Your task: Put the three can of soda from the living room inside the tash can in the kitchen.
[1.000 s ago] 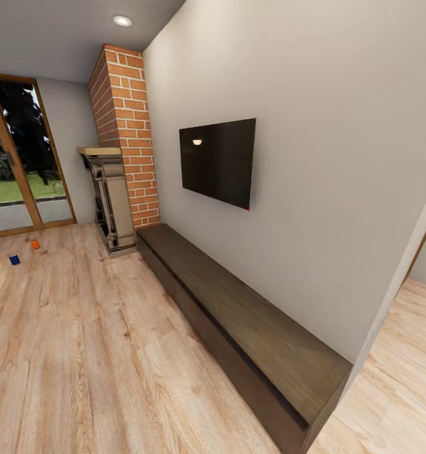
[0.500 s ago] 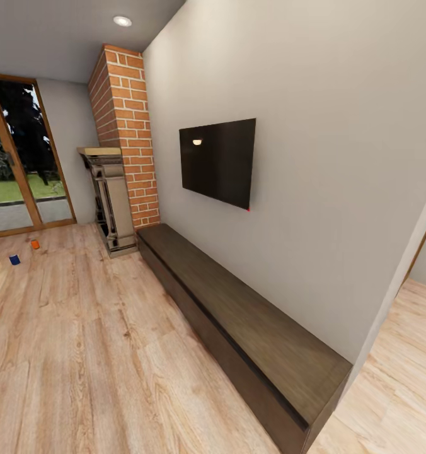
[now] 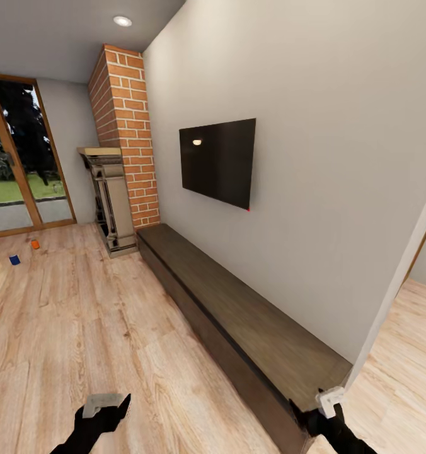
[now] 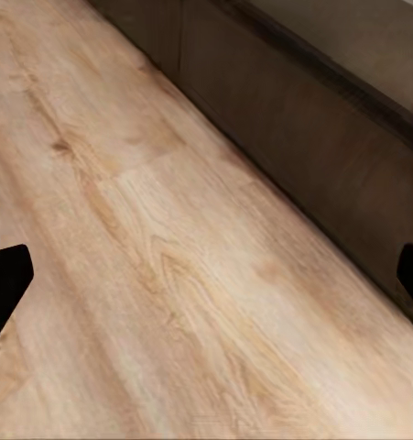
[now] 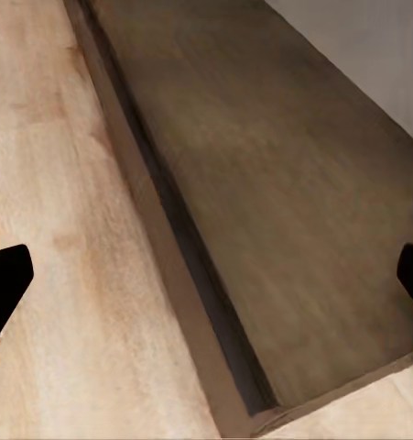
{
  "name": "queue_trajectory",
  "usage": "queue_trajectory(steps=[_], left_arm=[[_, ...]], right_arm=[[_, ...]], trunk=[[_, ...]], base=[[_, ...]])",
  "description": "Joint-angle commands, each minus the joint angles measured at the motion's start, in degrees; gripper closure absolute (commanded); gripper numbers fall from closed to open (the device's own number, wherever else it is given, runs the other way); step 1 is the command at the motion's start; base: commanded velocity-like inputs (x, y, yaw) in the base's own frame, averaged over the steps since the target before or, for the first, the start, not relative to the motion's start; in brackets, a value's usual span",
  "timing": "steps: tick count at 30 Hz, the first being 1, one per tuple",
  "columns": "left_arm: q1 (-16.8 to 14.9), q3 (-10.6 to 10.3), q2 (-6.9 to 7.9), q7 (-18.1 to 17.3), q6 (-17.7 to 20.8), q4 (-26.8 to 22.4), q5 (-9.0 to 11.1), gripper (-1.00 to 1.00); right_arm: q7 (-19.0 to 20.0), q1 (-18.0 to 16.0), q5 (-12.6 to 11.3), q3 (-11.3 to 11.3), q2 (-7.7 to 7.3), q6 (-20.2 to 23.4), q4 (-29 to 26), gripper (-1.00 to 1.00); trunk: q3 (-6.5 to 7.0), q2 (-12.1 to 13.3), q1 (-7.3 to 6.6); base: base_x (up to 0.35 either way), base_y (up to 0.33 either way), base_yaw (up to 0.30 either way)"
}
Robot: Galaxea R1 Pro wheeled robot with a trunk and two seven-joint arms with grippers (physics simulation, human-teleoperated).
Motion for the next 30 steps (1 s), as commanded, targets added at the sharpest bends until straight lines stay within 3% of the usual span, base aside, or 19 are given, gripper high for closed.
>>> queue_trajectory(steps=[1,8,9,13,16,19,26,30], left_arm=[[0.30,0.17,-0.04,-0.47,-0.16,-3.92,0.21,-1.00],[2.59,0.24,-0.05,-0.71,-2.07,-9.81,0.20,-1.00],[3.43,0.24,-0.05,-0.76,-3.78,-10.13,0.21,-1.00],[6.23,0.30,0.21,-0.97,-9.13,-10.33,0.18,-1.00],[7.38,0.27,0.30,-1.06,-12.02,-8.02,0.02,-1.00],[7.71,0.29,0.32,-1.06,-12.91,-4.63,-0.12,-1.00],[7.79,0.21,0.05,-0.67,-13.48,3.75,-0.44,-1.00],[7.77,0.26,0.02,-0.62,-13.51,4.54,-0.46,-1.00]], right_arm=[[0.09,0.67,-0.43,-1.18,-0.01,1.37,-5.37,-1.00],[0.39,10.90,-4.21,-6.57,-0.14,3.39,-18.37,-1.00],[0.44,13.45,-5.01,-7.73,-0.19,2.87,-19.70,-1.00],[0.51,16.54,-6.13,-10.13,-0.26,-2.95,-18.32,-1.00],[0.53,17.40,-6.51,-11.27,-0.33,-6.77,-14.80,-1.00],[0.53,17.55,-6.61,-11.60,-0.32,-7.88,-13.07,-1.00],[0.31,17.59,-6.73,-12.02,0.23,-8.60,-11.82,-1.00],[0.16,17.58,-6.70,-11.97,0.37,-8.61,-11.73,-1.00]], trunk=[[-0.07,-0.03,0.00],[-0.07,-0.03,0.00],[-0.07,-0.03,0.00],[-0.07,-0.03,0.00],[-0.07,-0.03,0.00],[-0.07,-0.03,0.00],[-0.07,-0.03,0.00],[-0.07,-0.03,0.00]], base=[[0.000,0.000,0.000],[0.000,0.000,0.000],[0.000,0.000,0.000],[0.000,0.000,0.000],[0.000,0.000,0.000],[0.000,0.000,0.000],[0.000,0.000,0.004],[0.000,0.000,0.087]])
